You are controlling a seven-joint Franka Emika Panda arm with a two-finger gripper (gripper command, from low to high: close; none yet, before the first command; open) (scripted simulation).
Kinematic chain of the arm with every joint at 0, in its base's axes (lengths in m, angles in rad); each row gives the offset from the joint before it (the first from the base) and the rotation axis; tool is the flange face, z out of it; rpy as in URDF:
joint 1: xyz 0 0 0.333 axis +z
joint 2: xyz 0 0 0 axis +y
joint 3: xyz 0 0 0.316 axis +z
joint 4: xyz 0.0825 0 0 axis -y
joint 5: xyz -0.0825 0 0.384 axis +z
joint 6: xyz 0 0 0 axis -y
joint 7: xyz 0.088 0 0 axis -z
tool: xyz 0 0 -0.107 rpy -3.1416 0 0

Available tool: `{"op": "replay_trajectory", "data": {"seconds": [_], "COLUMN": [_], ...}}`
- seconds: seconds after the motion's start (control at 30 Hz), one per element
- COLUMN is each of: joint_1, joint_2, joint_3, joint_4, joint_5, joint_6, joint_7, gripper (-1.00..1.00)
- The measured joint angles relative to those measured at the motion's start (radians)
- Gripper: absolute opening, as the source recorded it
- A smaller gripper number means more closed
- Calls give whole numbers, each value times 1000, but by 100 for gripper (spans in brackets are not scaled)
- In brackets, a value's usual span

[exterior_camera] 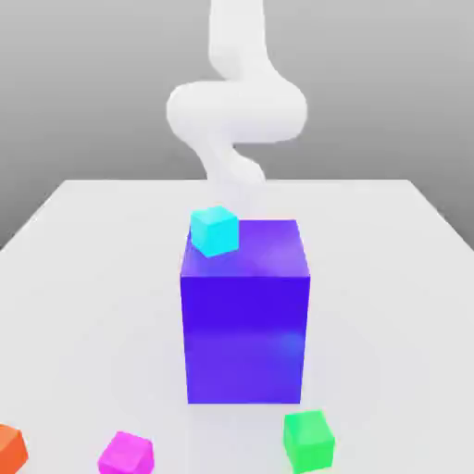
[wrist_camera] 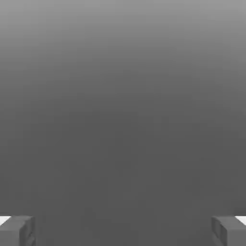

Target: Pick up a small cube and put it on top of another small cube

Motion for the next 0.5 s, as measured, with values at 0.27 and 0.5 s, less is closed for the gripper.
{"op": "replay_trajectory", "data": {"seconds": [0.27,0.5], "joint_1": [161,250], "joint_2": [248,466], "joint_3": [-195,-319], "joint_4": [4,9], "joint_5": [158,320], "joint_6": [13,18], "joint_7": [-350,-669], "gripper": [0,0]}}
